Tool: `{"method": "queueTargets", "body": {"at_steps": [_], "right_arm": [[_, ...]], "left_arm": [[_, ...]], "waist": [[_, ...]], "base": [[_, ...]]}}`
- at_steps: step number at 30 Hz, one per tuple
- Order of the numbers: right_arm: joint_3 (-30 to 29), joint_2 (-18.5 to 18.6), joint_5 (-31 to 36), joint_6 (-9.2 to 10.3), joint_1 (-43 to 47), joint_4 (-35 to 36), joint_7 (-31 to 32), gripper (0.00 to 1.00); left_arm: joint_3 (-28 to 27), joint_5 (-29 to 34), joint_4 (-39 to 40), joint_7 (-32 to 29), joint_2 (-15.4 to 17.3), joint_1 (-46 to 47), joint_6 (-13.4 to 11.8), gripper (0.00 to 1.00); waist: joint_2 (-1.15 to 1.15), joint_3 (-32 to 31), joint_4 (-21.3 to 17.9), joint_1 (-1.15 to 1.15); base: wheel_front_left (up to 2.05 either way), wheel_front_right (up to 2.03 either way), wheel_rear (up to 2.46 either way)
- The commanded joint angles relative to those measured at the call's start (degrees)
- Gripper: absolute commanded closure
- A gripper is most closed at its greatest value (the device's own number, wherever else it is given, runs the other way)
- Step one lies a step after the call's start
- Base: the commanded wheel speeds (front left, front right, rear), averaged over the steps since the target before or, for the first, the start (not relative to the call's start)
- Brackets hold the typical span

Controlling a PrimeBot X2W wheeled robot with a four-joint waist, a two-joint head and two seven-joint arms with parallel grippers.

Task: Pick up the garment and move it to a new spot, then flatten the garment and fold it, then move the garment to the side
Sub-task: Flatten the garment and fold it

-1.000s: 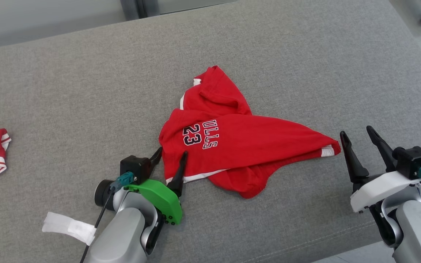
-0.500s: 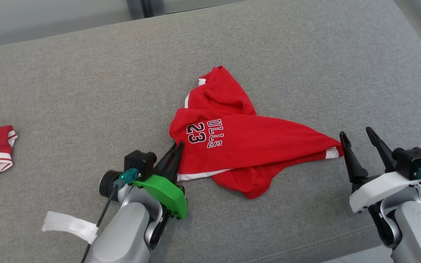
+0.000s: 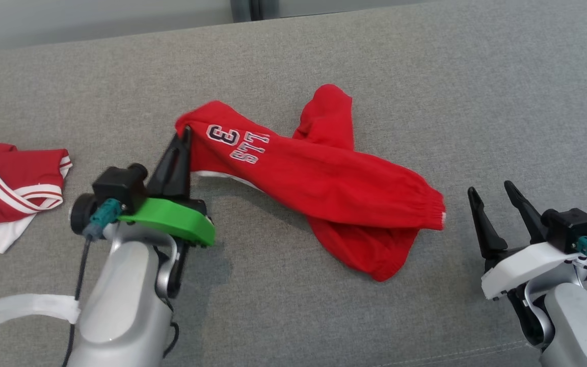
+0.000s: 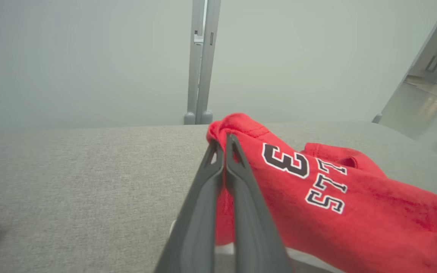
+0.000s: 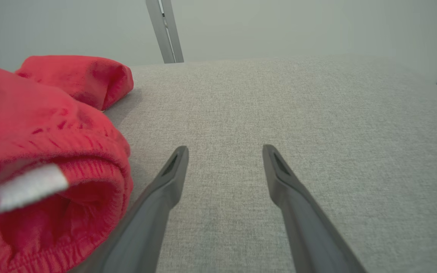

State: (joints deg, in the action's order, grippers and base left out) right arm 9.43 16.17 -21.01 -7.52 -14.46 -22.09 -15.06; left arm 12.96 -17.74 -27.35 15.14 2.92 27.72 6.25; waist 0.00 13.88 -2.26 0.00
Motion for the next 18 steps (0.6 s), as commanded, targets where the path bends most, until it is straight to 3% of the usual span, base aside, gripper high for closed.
{"method": "queueTargets", "body": {"at_steps": [1,7,12,14,15,16,18], "right_arm": [[0.4,0.2,-0.3,0.06,-0.9,0.2,-0.2,0.00],[2.5,0.5,-0.8,0.06,-2.0,0.6,-0.2,0.00],[2.6,0.4,-1.3,0.06,-2.1,0.6,-0.2,0.00],[2.7,0.3,-1.3,0.06,-2.1,0.6,-0.2,0.00],[2.7,0.2,-1.3,0.06,-2.1,0.5,-0.2,0.00],[2.8,0.0,-1.2,0.06,-2.1,0.6,-0.2,0.00],[3.1,-0.4,-1.0,0.06,-2.1,1.3,-0.2,0.00]], "left_arm": [[-1.8,1.4,-0.7,0.0,0.9,2.2,-1.1,1.00],[-7.3,4.2,-8.0,0.0,3.6,7.6,-3.9,1.00],[-10.7,6.7,-15.8,0.0,6.6,10.4,-7.8,1.00],[-10.8,6.5,-19.6,0.0,6.2,10.8,-7.7,1.00],[-10.9,6.6,-21.1,0.0,6.2,11.0,-7.6,0.65],[-11.0,6.5,-22.3,0.0,5.9,10.9,-7.5,0.00],[-10.8,6.8,-23.4,0.0,5.4,10.6,-7.2,0.00]], "waist": [[0.00,1.1,-0.2,0.00],[0.00,2.9,-2.5,0.00],[0.00,3.9,-4.6,0.00],[0.00,3.9,-4.9,0.00],[0.00,3.8,-5.0,0.00],[0.00,3.7,-5.0,0.00],[0.00,3.5,-4.5,0.00]], "base": [[0.00,0.00,0.00],[0.00,0.00,0.00],[0.00,0.00,0.00],[0.00,0.00,0.00],[0.00,0.00,0.00],[0.00,0.00,0.00],[0.00,0.00,0.00]]}}
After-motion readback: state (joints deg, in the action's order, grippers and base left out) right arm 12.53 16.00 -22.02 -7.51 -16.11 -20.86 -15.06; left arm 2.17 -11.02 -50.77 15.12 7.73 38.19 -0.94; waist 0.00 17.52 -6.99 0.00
